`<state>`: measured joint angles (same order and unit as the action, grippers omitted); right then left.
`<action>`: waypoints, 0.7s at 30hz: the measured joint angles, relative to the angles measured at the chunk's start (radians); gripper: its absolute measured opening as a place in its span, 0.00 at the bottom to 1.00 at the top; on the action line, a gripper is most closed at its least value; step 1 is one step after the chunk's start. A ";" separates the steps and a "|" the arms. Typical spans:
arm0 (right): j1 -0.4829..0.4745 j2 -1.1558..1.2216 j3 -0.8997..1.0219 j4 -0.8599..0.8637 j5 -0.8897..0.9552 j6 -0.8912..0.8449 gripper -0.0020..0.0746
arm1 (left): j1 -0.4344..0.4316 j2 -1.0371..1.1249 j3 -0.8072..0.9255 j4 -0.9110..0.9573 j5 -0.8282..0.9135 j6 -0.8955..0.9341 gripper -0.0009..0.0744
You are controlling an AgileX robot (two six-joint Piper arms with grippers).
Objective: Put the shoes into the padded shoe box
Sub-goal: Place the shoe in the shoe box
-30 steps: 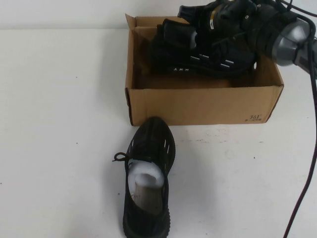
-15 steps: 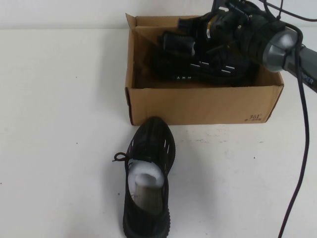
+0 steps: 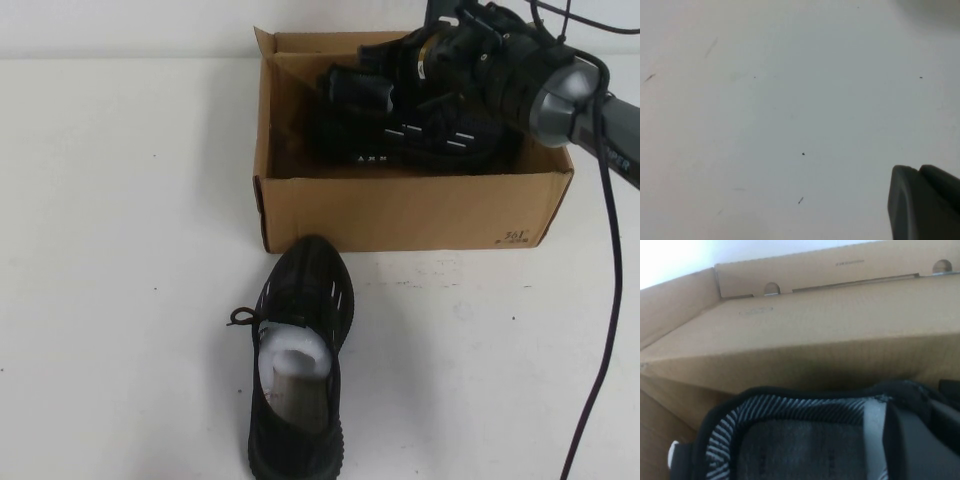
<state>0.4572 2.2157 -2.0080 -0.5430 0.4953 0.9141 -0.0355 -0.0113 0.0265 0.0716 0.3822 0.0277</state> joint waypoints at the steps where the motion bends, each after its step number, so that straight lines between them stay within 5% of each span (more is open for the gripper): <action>1: 0.000 0.002 -0.002 0.000 -0.003 0.000 0.04 | 0.000 0.000 0.000 0.000 0.000 0.000 0.01; 21: 0.000 0.042 -0.002 0.010 -0.036 -0.046 0.04 | 0.000 0.000 0.000 0.000 0.000 0.000 0.01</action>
<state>0.4572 2.2580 -2.0097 -0.5329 0.4592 0.8681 -0.0355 -0.0113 0.0265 0.0716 0.3822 0.0277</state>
